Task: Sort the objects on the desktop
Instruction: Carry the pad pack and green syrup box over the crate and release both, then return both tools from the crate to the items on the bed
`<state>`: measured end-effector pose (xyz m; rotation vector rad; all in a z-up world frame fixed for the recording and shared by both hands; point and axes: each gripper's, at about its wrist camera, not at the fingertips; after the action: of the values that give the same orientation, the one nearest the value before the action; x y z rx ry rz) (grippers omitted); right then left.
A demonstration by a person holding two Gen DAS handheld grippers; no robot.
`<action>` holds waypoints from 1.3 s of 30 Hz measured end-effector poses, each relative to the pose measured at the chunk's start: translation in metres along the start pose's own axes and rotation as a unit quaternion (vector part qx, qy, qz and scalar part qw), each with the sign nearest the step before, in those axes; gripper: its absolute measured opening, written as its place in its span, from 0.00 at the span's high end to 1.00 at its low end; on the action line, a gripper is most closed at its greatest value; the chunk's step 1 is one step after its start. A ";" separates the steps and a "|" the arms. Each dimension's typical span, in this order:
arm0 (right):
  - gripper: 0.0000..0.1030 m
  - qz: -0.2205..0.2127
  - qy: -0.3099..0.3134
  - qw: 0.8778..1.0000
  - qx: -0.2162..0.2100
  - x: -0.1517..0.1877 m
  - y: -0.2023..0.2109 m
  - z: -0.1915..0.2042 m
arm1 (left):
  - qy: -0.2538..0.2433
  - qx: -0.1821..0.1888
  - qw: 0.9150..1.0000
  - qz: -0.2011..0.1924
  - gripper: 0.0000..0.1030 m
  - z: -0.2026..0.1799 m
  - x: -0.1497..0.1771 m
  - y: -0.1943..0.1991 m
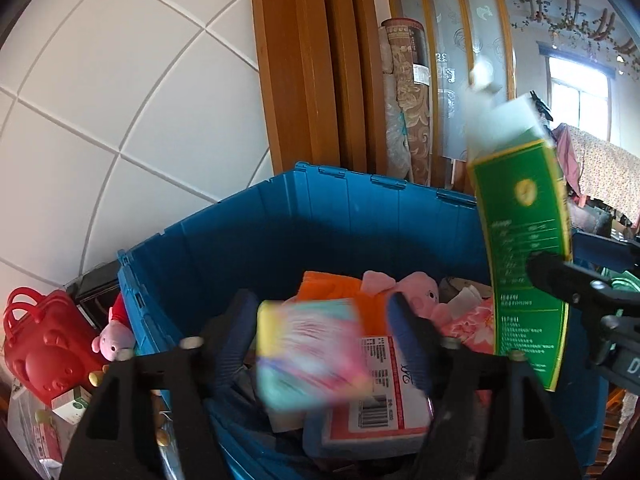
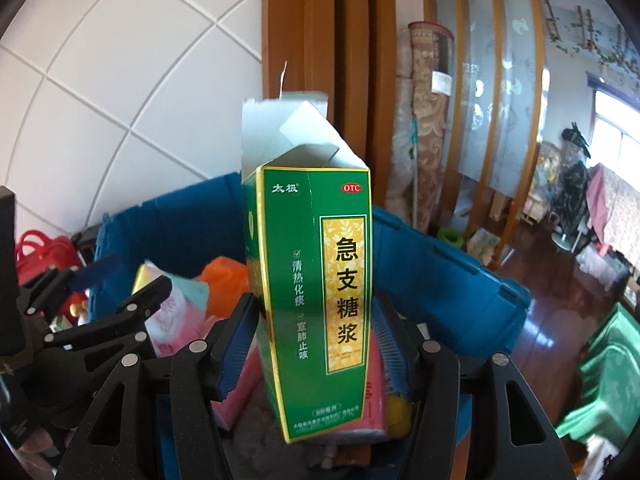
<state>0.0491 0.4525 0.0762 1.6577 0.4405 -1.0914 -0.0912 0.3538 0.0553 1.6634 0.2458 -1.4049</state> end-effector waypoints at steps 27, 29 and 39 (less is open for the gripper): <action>0.00 -0.039 0.059 0.997 0.012 0.003 0.068 0.056 | 0.048 -0.026 0.998 -0.043 0.08 0.057 0.015 0.057; 0.00 -0.050 0.069 0.996 0.013 0.004 0.079 0.069 | 0.056 -0.026 0.997 -0.049 0.08 0.069 0.019 0.066; 0.00 -0.070 0.106 0.992 0.002 0.016 0.109 0.138 | 0.091 -0.054 0.993 -0.057 0.08 0.131 0.057 0.104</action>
<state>0.0768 0.2843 0.1204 1.7748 0.7021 -1.0206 -0.0933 0.1776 0.0680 1.7111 0.5191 -1.2985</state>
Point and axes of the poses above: each gripper's, at about its wrist camera, not at the fingertips, and y roughly against the way its jaws point, z to its left, x to its underside, and after that the axes turned 2 degrees about x, right-handed
